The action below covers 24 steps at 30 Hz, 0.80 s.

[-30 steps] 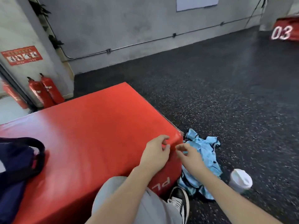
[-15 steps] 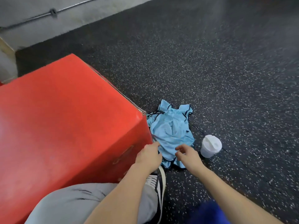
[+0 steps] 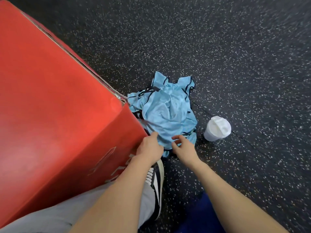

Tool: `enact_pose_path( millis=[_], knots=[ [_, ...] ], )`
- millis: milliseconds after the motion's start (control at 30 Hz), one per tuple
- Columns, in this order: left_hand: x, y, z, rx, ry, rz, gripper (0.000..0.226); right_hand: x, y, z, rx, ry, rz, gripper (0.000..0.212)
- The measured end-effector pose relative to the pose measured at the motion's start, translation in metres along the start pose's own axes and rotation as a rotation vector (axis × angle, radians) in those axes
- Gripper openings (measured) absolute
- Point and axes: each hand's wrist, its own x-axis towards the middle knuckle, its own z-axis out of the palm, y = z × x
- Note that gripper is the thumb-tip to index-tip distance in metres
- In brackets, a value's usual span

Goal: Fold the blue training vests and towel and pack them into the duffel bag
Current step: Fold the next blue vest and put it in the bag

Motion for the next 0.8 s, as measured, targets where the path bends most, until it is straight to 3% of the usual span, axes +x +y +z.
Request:
enact_pose_path(
  millis=[433,600,800],
  knots=[
    [0.057,0.005,0.034,-0.243,-0.107,-0.145,0.079,0.023,0.025,0.009,0.010,0.095,0.096,0.046],
    [0.065,0.007,0.036,-0.194,-0.046,-0.114,0.070,0.029,0.022,0.017,0.071,0.026,0.077,0.046],
    [0.065,0.002,0.032,-0.242,0.058,-0.127,0.056,0.027,0.021,0.017,0.060,0.106,0.057,0.038]
  ],
)
